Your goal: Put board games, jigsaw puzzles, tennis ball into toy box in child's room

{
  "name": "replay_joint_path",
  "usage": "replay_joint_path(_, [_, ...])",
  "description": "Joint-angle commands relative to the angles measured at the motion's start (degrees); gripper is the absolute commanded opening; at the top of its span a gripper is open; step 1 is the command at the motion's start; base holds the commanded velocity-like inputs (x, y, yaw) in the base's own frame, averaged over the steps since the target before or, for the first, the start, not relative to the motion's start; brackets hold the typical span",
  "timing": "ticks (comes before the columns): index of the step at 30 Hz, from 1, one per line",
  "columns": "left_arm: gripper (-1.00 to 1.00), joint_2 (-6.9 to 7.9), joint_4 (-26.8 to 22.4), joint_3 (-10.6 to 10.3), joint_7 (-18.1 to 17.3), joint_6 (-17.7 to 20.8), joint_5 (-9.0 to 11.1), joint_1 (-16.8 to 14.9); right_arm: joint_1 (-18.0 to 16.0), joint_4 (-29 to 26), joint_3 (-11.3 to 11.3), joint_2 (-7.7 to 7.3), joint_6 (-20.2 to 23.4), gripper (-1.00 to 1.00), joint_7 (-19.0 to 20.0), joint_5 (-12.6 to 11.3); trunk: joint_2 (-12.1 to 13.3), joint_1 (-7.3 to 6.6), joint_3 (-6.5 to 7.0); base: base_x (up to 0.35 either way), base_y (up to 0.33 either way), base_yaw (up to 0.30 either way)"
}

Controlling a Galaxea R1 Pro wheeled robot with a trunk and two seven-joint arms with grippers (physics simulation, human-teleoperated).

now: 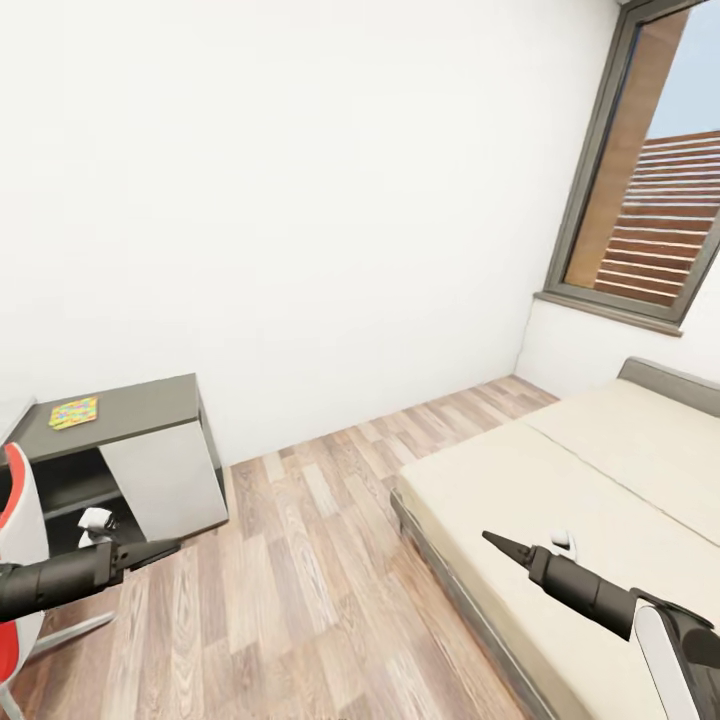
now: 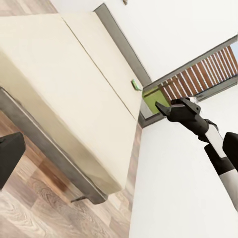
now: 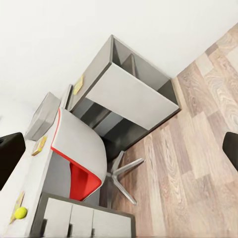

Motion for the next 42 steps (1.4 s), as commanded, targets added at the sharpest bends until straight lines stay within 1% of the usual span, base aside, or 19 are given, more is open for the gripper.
replay_joint_path(1, [1.00, 0.00, 0.01, -0.02, -0.25, 0.60, -0.07, -0.07, -0.04, 0.04, -0.07, -0.01, 0.27, 1.00, 0.15, -0.10, -0.13, 0.03, -0.13, -0.029, -0.004, 0.288])
replay_joint_path(9, [1.00, -0.25, 0.01, -0.12, -0.19, 0.53, -0.07, -0.06, -0.04, 0.66, -0.07, 0.14, 0.01, 1.00, 0.09, -0.07, -0.13, 0.03, 0.31, -0.061, -0.056, 0.198])
replay_joint_path(15, [1.00, -0.45, -0.01, -0.40, -0.17, 0.51, -0.07, -0.07, -0.05, 1.37, -0.10, 0.03, -0.09, 1.00, 0.12, -0.17, -0.13, 0.03, 0.78, -0.175, -0.198, 0.049])
replay_joint_path(22, [1.00, -0.59, 0.01, -0.49, -0.16, 0.51, -0.07, -0.06, -0.05, 1.54, -0.08, 0.09, -0.16, 1.00, 0.17, -0.21, -0.13, 0.03, 0.92, -0.190, -0.240, 0.007])
replay_joint_path(27, [1.00, -0.61, -0.02, -0.51, -0.16, 0.44, -0.07, -0.06, -0.05, 1.56, -0.07, 0.05, -0.12, 1.00, 0.20, -0.34, -0.13, 0.03, 1.10, -0.193, -0.246, -0.072])
replay_joint_path(34, [1.00, -0.61, -0.03, -0.50, -0.16, 0.42, -0.07, -0.06, -0.04, 1.63, -0.07, 0.07, -0.18, 1.00, 0.20, -0.48, -0.13, 0.03, 1.53, -0.176, -0.240, -0.163])
replay_joint_path(42, [1.00, -0.61, -0.01, -0.48, -0.16, 0.42, -0.07, -0.07, -0.07, 1.65, -0.10, 0.00, -0.18, 1.00, 0.08, -0.53, -0.13, 0.03, 1.88, -0.038, -0.071, -0.131])
